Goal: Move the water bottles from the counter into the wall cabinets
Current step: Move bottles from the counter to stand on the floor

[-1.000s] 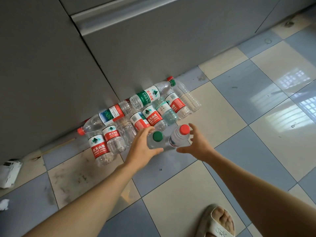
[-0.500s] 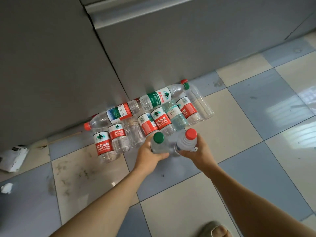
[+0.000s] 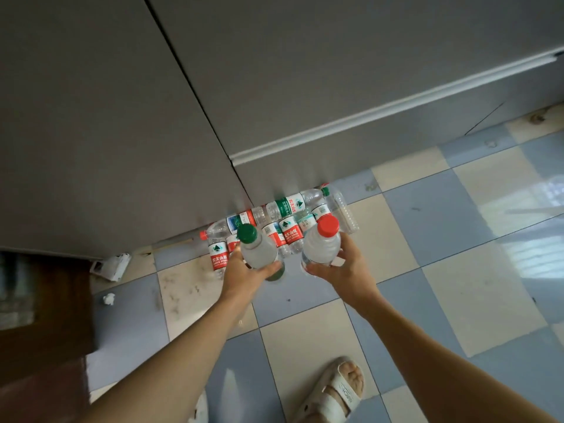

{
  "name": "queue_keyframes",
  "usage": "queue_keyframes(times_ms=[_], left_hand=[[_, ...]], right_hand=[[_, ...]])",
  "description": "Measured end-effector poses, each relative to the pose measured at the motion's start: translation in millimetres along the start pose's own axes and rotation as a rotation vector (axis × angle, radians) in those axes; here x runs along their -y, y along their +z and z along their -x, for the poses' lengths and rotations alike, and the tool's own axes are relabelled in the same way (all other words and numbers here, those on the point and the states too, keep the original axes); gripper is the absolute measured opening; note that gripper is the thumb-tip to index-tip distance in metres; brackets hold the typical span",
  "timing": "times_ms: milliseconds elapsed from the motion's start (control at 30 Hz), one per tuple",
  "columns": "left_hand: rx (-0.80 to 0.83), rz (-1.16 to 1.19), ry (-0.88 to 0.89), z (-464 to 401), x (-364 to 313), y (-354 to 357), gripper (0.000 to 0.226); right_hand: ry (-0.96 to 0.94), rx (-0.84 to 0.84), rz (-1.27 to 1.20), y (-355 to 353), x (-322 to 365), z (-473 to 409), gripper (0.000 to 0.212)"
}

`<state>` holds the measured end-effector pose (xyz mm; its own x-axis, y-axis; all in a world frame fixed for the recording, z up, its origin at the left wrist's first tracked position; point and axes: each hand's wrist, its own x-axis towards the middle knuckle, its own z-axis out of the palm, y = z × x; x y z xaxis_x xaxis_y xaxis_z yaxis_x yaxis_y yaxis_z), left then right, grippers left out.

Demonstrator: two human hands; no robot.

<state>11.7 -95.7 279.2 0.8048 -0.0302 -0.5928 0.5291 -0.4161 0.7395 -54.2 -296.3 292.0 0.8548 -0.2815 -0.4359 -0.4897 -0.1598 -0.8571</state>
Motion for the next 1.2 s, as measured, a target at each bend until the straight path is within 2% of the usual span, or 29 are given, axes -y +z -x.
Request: queue_keyframes(times_ms=[100, 200, 433, 700, 800, 933, 1033, 1200], left_hand=[[-0.021, 0.030, 0.063, 56, -71, -28, 0.073], [-0.032, 0.035, 0.141, 110, -144, -64, 0.070], [-0.044, 0.031, 0.366, 215, -292, -170, 0.050], [-0.071, 0.087, 0.632, 293, -417, -310, 0.055], [-0.108, 0.116, 0.750, 320, -464, -365, 0.057], [-0.116, 0.176, 0.875, 355, -531, -434, 0.053], [-0.148, 0.241, 0.967, 377, -584, -474, 0.040], [-0.235, 0.300, 1.133, 407, -677, -526, 0.036]], right_hand=[[-0.031, 0.019, 0.021, -26, 78, 35, 0.072], [-0.067, 0.047, 0.060, -56, 164, 70, 0.061], [-0.186, 0.055, 0.070, -87, 349, 146, 0.066], [-0.364, -0.095, -0.039, -51, 532, 217, 0.063], [-0.466, -0.139, -0.087, -29, 603, 237, 0.055], [-0.569, -0.178, -0.178, -6, 696, 257, 0.063], [-0.665, -0.192, -0.232, 0, 763, 271, 0.070], [-0.832, -0.165, -0.273, -8, 869, 282, 0.065]])
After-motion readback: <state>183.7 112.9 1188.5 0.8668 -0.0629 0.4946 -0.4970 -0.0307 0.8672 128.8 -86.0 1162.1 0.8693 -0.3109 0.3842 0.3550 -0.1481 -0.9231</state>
